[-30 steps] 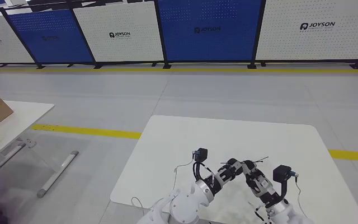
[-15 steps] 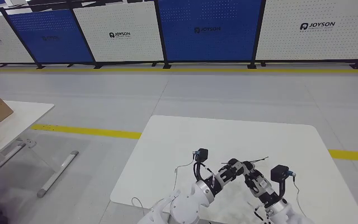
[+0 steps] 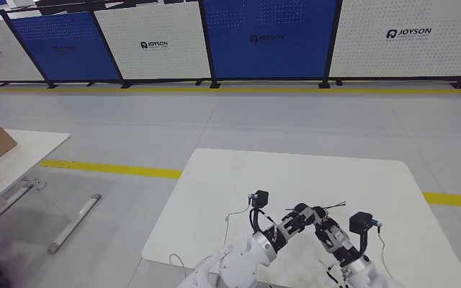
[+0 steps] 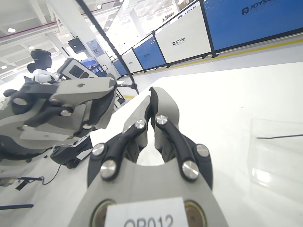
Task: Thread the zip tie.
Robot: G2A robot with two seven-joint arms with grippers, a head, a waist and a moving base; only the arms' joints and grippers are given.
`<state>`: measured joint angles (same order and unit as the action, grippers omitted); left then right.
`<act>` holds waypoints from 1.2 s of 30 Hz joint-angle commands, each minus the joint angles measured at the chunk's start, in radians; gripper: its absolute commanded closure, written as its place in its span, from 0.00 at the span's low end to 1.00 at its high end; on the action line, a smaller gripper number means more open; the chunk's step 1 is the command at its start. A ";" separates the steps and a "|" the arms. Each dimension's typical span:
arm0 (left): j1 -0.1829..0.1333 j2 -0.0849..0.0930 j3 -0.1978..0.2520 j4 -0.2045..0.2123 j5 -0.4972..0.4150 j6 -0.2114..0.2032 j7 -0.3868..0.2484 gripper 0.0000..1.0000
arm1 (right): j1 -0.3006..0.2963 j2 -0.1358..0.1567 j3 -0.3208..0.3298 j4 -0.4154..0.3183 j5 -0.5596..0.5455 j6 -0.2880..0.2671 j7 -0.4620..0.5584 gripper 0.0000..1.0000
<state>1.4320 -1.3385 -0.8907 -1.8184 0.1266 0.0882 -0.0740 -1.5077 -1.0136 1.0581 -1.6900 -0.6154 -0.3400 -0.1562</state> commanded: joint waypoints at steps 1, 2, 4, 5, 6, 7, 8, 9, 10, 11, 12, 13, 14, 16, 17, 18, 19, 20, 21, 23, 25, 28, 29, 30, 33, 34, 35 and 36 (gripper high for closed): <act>-0.001 0.000 0.002 0.004 -0.003 0.000 0.000 1.00 | -0.004 0.002 0.003 -0.004 -0.001 0.000 0.000 0.77; -0.001 -0.001 0.002 0.004 -0.003 0.000 0.000 1.00 | -0.005 0.003 0.004 -0.004 -0.001 0.000 -0.001 0.78; -0.001 0.000 0.003 0.005 -0.001 -0.002 0.000 1.00 | -0.007 0.005 0.006 -0.005 0.001 0.000 -0.002 0.78; -0.001 0.000 0.003 0.005 -0.001 -0.003 0.000 1.00 | -0.007 0.005 0.006 -0.005 0.002 0.000 -0.003 0.78; -0.001 0.000 0.003 0.005 0.000 -0.003 0.000 1.00 | -0.008 0.006 0.006 -0.006 0.003 0.000 -0.003 0.78; -0.001 0.000 0.003 0.005 0.000 -0.004 0.000 1.00 | -0.008 0.006 0.006 -0.006 0.004 0.000 -0.004 0.79; -0.001 0.000 0.003 0.005 0.001 -0.004 0.000 1.00 | -0.008 0.006 0.006 -0.006 0.004 0.000 -0.004 0.81; 0.000 0.000 0.003 0.004 0.002 -0.004 -0.001 1.00 | -0.007 0.007 0.006 -0.005 0.004 0.000 -0.004 0.81; 0.000 0.000 0.003 0.004 0.002 -0.004 -0.001 1.00 | -0.007 0.007 0.005 -0.005 0.004 0.000 -0.006 0.82; 0.001 0.001 0.004 0.004 0.004 -0.005 -0.001 1.00 | -0.007 0.007 0.005 -0.006 0.005 0.000 -0.007 0.82; 0.002 0.001 0.004 0.004 0.005 -0.005 -0.001 1.00 | -0.008 0.007 0.005 -0.006 0.006 0.000 -0.008 0.82; 0.003 0.001 0.004 0.004 0.007 -0.005 -0.001 1.00 | -0.008 0.008 0.005 -0.007 0.005 0.000 -0.010 0.82; 0.003 0.001 0.005 0.004 0.008 -0.006 0.000 1.00 | -0.009 0.008 0.006 -0.008 0.005 0.000 -0.011 0.82; 0.003 0.001 0.006 0.006 0.010 -0.006 0.001 1.00 | -0.009 0.009 0.005 -0.010 0.002 0.000 -0.010 0.80; 0.002 0.001 0.006 0.008 0.010 -0.005 0.002 1.00 | -0.010 0.010 0.004 -0.011 -0.001 0.000 -0.009 0.79; 0.002 0.001 0.007 0.008 0.009 -0.004 0.003 1.00 | -0.011 0.010 0.004 -0.012 -0.002 0.000 -0.009 0.78; 0.001 0.001 0.007 0.008 0.009 -0.004 0.003 1.00 | -0.011 0.011 0.004 -0.012 -0.003 0.000 -0.008 0.78; 0.000 0.000 0.008 0.009 0.010 -0.004 0.004 1.00 | -0.011 0.011 0.004 -0.013 -0.004 0.000 -0.008 0.77; 0.000 0.000 0.009 0.009 0.010 -0.004 0.005 1.00 | -0.011 0.011 0.004 -0.013 -0.004 0.000 -0.008 0.76; -0.001 0.000 0.011 0.010 0.011 -0.003 0.006 1.00 | -0.011 0.012 0.003 -0.014 -0.004 0.000 -0.010 0.77; -0.001 0.000 0.012 0.010 0.012 -0.003 0.007 1.00 | -0.012 0.013 0.004 -0.016 -0.003 0.000 -0.014 0.77; -0.002 0.000 0.014 0.011 0.013 0.000 0.008 1.00 | -0.015 0.015 0.006 -0.020 -0.003 0.000 -0.018 0.79; -0.002 -0.001 0.014 0.011 0.013 0.000 0.009 1.00 | -0.016 0.015 0.006 -0.021 -0.003 0.000 -0.019 0.79; -0.003 -0.001 0.014 0.011 0.014 0.001 0.010 1.00 | -0.017 0.016 0.007 -0.022 -0.003 0.000 -0.019 0.80; -0.003 -0.001 0.015 0.011 0.015 0.003 0.011 1.00 | -0.018 0.018 0.009 -0.024 -0.004 0.000 -0.020 0.78; -0.003 -0.001 0.015 0.011 0.014 0.004 0.011 1.00 | -0.019 0.018 0.010 -0.025 -0.004 0.000 -0.021 0.78; -0.004 -0.001 0.015 0.011 0.014 0.005 0.012 1.00 | -0.020 0.018 0.011 -0.027 -0.003 0.000 -0.021 0.79; -0.004 -0.001 0.015 0.011 0.013 0.005 0.013 1.00 | -0.020 0.019 0.012 -0.028 -0.002 0.000 -0.021 0.80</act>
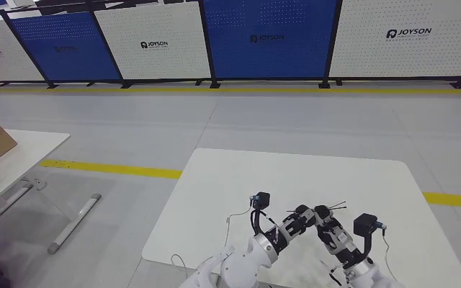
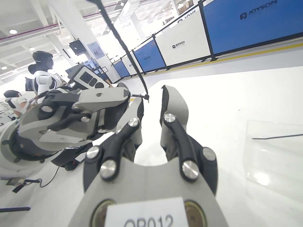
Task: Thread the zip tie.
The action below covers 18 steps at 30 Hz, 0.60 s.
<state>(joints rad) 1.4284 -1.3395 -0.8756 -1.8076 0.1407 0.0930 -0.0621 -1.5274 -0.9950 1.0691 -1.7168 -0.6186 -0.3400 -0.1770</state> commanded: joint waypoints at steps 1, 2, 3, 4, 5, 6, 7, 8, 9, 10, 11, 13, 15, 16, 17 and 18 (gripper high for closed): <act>0.000 0.000 0.000 -0.001 -0.001 0.001 0.001 1.00 | -0.001 0.001 0.002 -0.002 0.001 0.000 0.000 0.83; 0.000 0.000 0.000 -0.001 -0.001 0.001 0.002 1.00 | -0.002 0.001 0.002 -0.003 0.002 0.000 -0.001 0.90; 0.000 0.000 0.000 -0.001 -0.001 0.001 0.002 1.00 | -0.002 0.002 0.002 -0.003 0.002 0.000 -0.001 0.92; 0.000 0.000 0.000 -0.001 0.000 0.001 0.003 1.00 | -0.003 0.002 0.002 -0.004 0.003 0.000 -0.002 0.93; 0.000 0.000 0.000 -0.002 0.000 0.001 0.003 1.00 | -0.003 0.002 0.002 -0.004 0.003 0.000 -0.003 0.93; 0.000 0.000 0.000 -0.002 0.000 0.002 0.003 1.00 | -0.003 0.003 0.002 -0.005 0.003 0.000 -0.004 0.97; 0.000 0.000 0.001 -0.002 0.000 0.003 0.003 1.00 | -0.003 0.003 0.002 -0.006 0.004 0.000 -0.005 0.93; 0.000 0.000 0.001 -0.002 0.000 0.004 0.003 1.00 | -0.003 0.003 0.001 -0.006 0.004 0.000 -0.006 0.92; 0.000 0.000 0.001 -0.003 0.000 0.005 0.003 1.00 | -0.002 0.003 0.001 -0.006 0.004 0.000 -0.007 0.92; 0.000 0.000 0.001 -0.003 -0.001 0.005 0.003 1.00 | -0.002 0.004 0.001 -0.007 0.005 0.000 -0.008 0.93; 0.000 0.000 0.000 -0.003 -0.001 0.005 0.003 1.00 | -0.002 0.004 0.000 -0.006 0.006 0.000 -0.008 0.94; 0.000 0.000 0.000 -0.003 0.000 0.005 0.003 1.00 | -0.001 0.004 -0.001 -0.005 0.007 0.000 -0.008 1.00; 0.001 0.000 0.000 -0.003 -0.001 0.005 0.004 1.00 | 0.002 0.004 -0.003 -0.001 0.006 0.000 -0.008 1.00; 0.001 0.000 -0.001 -0.003 -0.002 0.004 0.005 1.00 | 0.003 0.004 -0.004 0.001 0.005 0.000 -0.007 1.00; 0.002 0.000 -0.001 -0.004 -0.004 0.001 0.006 1.00 | 0.005 0.004 -0.006 0.004 0.005 0.000 -0.006 1.00; 0.003 0.000 -0.002 -0.004 -0.005 -0.003 0.005 1.00 | 0.007 0.004 -0.008 0.009 0.001 0.000 -0.003 1.00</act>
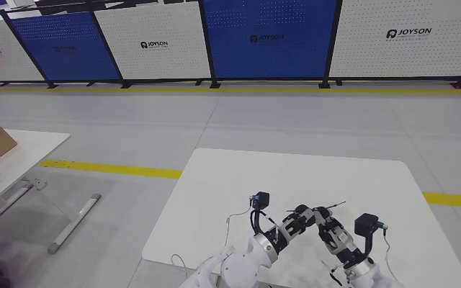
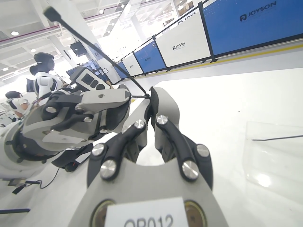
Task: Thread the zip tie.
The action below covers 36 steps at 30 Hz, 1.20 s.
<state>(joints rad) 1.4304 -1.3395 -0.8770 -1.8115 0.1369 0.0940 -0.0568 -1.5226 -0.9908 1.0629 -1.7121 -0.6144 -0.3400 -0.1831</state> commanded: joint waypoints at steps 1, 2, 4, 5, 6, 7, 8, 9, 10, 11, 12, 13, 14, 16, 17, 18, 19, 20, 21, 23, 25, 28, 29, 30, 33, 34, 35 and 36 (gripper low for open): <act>0.001 0.000 -0.001 0.000 -0.001 -0.006 -0.002 1.00 | 0.004 -0.001 -0.004 0.006 -0.006 0.000 0.004 1.00; 0.001 0.001 -0.001 -0.001 -0.001 -0.007 -0.004 1.00 | 0.005 -0.001 -0.006 0.008 -0.008 0.000 0.004 1.00; 0.002 0.001 -0.001 -0.003 0.000 -0.010 -0.007 1.00 | 0.008 -0.002 -0.008 0.012 -0.014 0.000 0.005 1.00; 0.002 0.001 0.000 -0.004 0.000 -0.012 -0.007 1.00 | 0.009 -0.002 -0.009 0.014 -0.017 0.000 0.005 1.00; 0.002 0.001 0.000 -0.006 -0.001 -0.014 -0.007 1.00 | 0.009 -0.003 -0.010 0.015 -0.019 0.000 0.005 1.00; 0.002 0.001 0.000 -0.007 -0.001 -0.017 -0.007 1.00 | 0.010 -0.003 -0.010 0.016 -0.022 0.000 0.005 1.00; 0.002 0.001 0.000 -0.009 0.000 -0.019 -0.006 1.00 | 0.010 -0.004 -0.010 0.016 -0.024 0.000 0.005 1.00; 0.002 0.001 0.001 -0.011 0.002 -0.020 -0.006 1.00 | 0.011 -0.004 -0.010 0.017 -0.026 0.000 0.006 1.00; 0.002 0.001 0.002 -0.013 0.003 -0.022 -0.005 1.00 | 0.011 -0.005 -0.010 0.018 -0.029 0.000 0.007 1.00; 0.002 0.001 0.002 -0.014 0.003 -0.023 -0.005 1.00 | 0.011 -0.005 -0.010 0.018 -0.031 0.000 0.007 1.00; 0.002 0.001 0.003 -0.016 0.003 -0.025 -0.004 1.00 | 0.011 -0.006 -0.011 0.019 -0.033 0.000 0.008 1.00; 0.002 0.001 0.004 -0.017 0.004 -0.026 -0.004 1.00 | 0.011 -0.006 -0.011 0.019 -0.036 0.000 0.009 1.00; 0.002 0.001 0.005 -0.020 0.005 -0.028 -0.005 1.00 | 0.011 -0.007 -0.010 0.020 -0.039 0.000 0.010 1.00; 0.002 0.001 0.009 -0.025 0.008 -0.032 -0.007 1.00 | 0.010 -0.008 -0.010 0.021 -0.042 0.000 0.012 1.00; 0.002 0.001 0.011 -0.028 0.011 -0.033 -0.008 1.00 | 0.010 -0.008 -0.010 0.022 -0.044 0.000 0.013 1.00; 0.002 0.001 0.013 -0.031 0.013 -0.034 -0.009 1.00 | 0.010 -0.009 -0.010 0.022 -0.045 0.000 0.014 1.00; 0.002 0.001 0.015 -0.034 0.015 -0.035 -0.010 1.00 | 0.010 -0.009 -0.010 0.022 -0.046 0.000 0.015 1.00; 0.002 0.001 0.017 -0.037 0.017 -0.035 -0.010 1.00 | 0.010 -0.010 -0.009 0.022 -0.047 0.000 0.015 1.00; 0.002 0.001 0.019 -0.041 0.020 -0.036 -0.011 1.00 | 0.009 -0.010 -0.009 0.022 -0.049 0.000 0.017 1.00; 0.002 0.001 0.021 -0.049 0.026 -0.038 -0.012 1.00 | 0.009 -0.011 -0.008 0.023 -0.051 0.000 0.019 1.00; 0.005 0.002 0.023 -0.059 0.034 -0.040 -0.012 1.00 | 0.008 -0.012 -0.007 0.023 -0.053 0.000 0.020 1.00; 0.011 0.003 0.026 -0.078 0.050 -0.045 -0.012 1.00 | 0.007 -0.013 -0.006 0.024 -0.055 0.000 0.022 1.00; 0.014 0.004 0.027 -0.083 0.054 -0.045 -0.012 1.00 | 0.007 -0.014 -0.006 0.024 -0.055 0.000 0.023 1.00; 0.016 0.004 0.028 -0.088 0.058 -0.046 -0.012 1.00 | 0.007 -0.014 -0.006 0.024 -0.055 0.000 0.024 1.00; 0.023 0.006 0.030 -0.103 0.070 -0.048 -0.011 1.00 | 0.007 -0.015 -0.006 0.024 -0.056 0.000 0.026 1.00; 0.025 0.006 0.031 -0.108 0.074 -0.049 -0.011 1.00 | 0.008 -0.015 -0.006 0.025 -0.056 0.000 0.026 1.00; 0.027 0.007 0.031 -0.111 0.077 -0.050 -0.011 1.00 | 0.007 -0.015 -0.006 0.025 -0.056 0.000 0.026 1.00; 0.028 0.007 0.032 -0.114 0.081 -0.051 -0.011 1.00 | 0.007 -0.016 -0.005 0.025 -0.057 0.000 0.026 1.00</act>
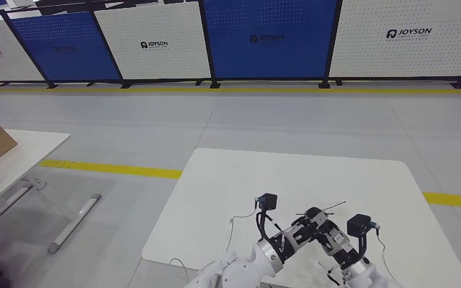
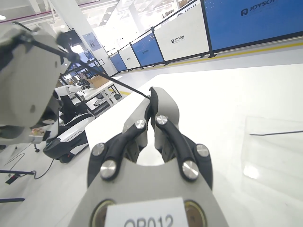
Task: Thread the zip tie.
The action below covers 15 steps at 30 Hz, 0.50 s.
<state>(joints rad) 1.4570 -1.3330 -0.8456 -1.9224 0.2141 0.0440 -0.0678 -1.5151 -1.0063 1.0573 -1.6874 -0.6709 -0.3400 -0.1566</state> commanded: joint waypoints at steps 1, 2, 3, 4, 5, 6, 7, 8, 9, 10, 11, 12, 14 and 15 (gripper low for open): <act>0.003 0.001 0.001 -0.005 0.006 -0.002 0.000 1.00 | 0.000 0.000 0.000 0.000 -0.001 0.000 0.000 1.00; 0.005 0.001 0.002 -0.007 0.009 -0.002 0.001 1.00 | 0.000 -0.001 0.001 0.001 -0.001 0.000 0.000 1.00; 0.006 0.001 0.002 -0.008 0.010 -0.003 0.001 1.00 | 0.000 -0.001 0.001 0.001 -0.002 0.000 0.000 1.00; 0.006 0.002 0.002 -0.009 0.011 -0.003 0.001 1.00 | -0.001 -0.001 0.001 0.001 -0.002 0.000 0.001 1.00; 0.007 0.002 0.002 -0.010 0.012 -0.004 0.001 1.00 | -0.001 -0.001 0.001 0.000 -0.002 0.000 0.000 1.00; 0.008 0.002 0.002 -0.010 0.014 -0.004 0.002 1.00 | -0.001 -0.001 0.001 0.000 -0.001 0.000 0.000 1.00; 0.008 0.002 0.002 -0.011 0.016 -0.003 0.005 1.00 | -0.001 -0.002 0.001 0.000 0.000 0.000 0.000 1.00; 0.009 0.002 0.003 -0.009 0.016 -0.002 0.007 1.00 | -0.001 -0.002 0.002 0.000 0.004 0.000 -0.001 1.00; 0.008 0.002 0.000 -0.006 0.020 0.004 0.019 1.00 | -0.001 -0.002 0.002 0.000 0.011 0.000 0.000 1.00; 0.008 0.001 0.000 -0.003 0.026 0.011 0.032 1.00 | -0.001 -0.002 0.002 0.000 0.019 0.000 -0.001 1.00; 0.007 0.000 0.000 0.000 0.029 0.017 0.046 1.00 | -0.001 -0.003 0.003 -0.002 0.030 0.000 -0.002 0.43; 0.004 -0.002 -0.001 0.007 0.038 0.028 0.068 1.00 | -0.003 -0.002 0.006 -0.005 0.044 0.000 -0.009 0.00; 0.001 -0.005 -0.001 0.016 0.037 0.040 0.099 1.00 | -0.012 0.000 0.017 -0.011 0.060 0.000 -0.027 0.00; -0.002 -0.006 -0.004 0.022 0.029 0.045 0.107 1.00 | -0.019 0.002 0.026 -0.014 0.071 0.000 -0.042 0.00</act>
<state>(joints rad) 1.4575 -1.3380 -0.8476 -1.9056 0.2508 0.0849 0.0294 -1.5279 -1.0057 1.0755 -1.6985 -0.6090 -0.3400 -0.1859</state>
